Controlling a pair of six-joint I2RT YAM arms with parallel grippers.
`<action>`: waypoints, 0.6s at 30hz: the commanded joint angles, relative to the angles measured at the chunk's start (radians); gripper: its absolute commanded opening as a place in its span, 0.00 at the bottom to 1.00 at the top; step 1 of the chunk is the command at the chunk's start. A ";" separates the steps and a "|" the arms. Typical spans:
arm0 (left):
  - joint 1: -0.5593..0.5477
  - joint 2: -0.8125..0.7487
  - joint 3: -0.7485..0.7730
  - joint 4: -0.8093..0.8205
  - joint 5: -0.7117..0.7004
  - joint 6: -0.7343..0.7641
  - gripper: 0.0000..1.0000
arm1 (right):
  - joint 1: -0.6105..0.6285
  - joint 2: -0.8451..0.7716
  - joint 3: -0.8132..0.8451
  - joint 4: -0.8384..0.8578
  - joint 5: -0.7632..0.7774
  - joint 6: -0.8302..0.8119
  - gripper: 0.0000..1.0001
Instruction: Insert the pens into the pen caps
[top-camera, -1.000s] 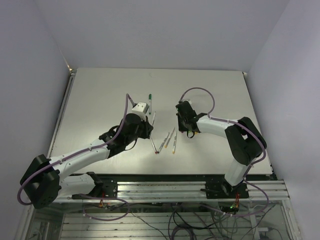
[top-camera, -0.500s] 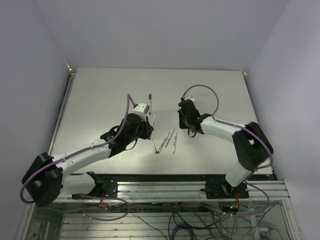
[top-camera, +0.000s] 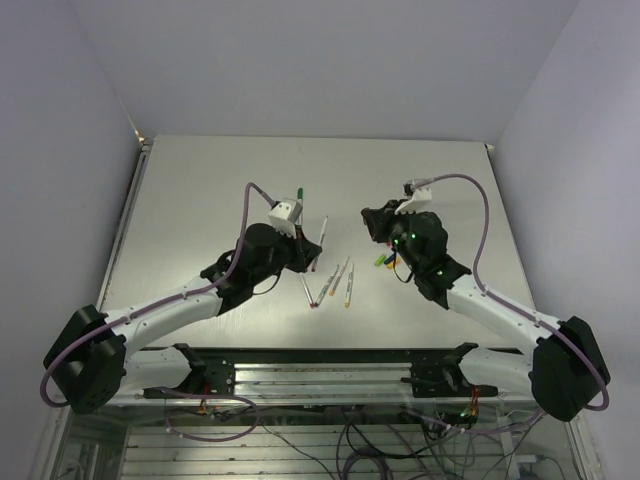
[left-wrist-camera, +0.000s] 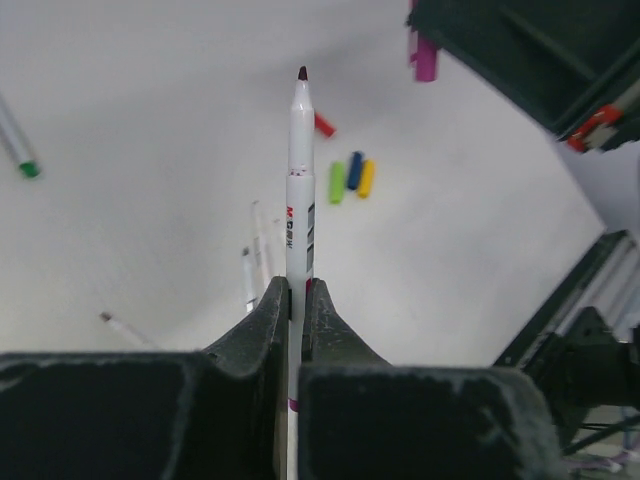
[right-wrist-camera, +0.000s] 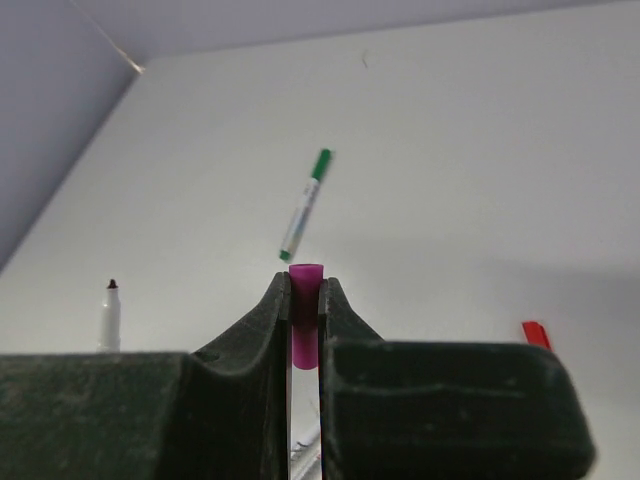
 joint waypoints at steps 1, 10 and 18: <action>0.006 0.013 -0.011 0.208 0.149 -0.050 0.07 | -0.007 -0.059 -0.073 0.262 -0.042 0.053 0.00; 0.006 0.070 0.004 0.307 0.251 -0.099 0.07 | -0.007 -0.080 -0.216 0.662 -0.063 0.157 0.00; 0.003 0.065 -0.014 0.340 0.259 -0.101 0.07 | -0.007 -0.015 -0.247 0.858 -0.135 0.221 0.00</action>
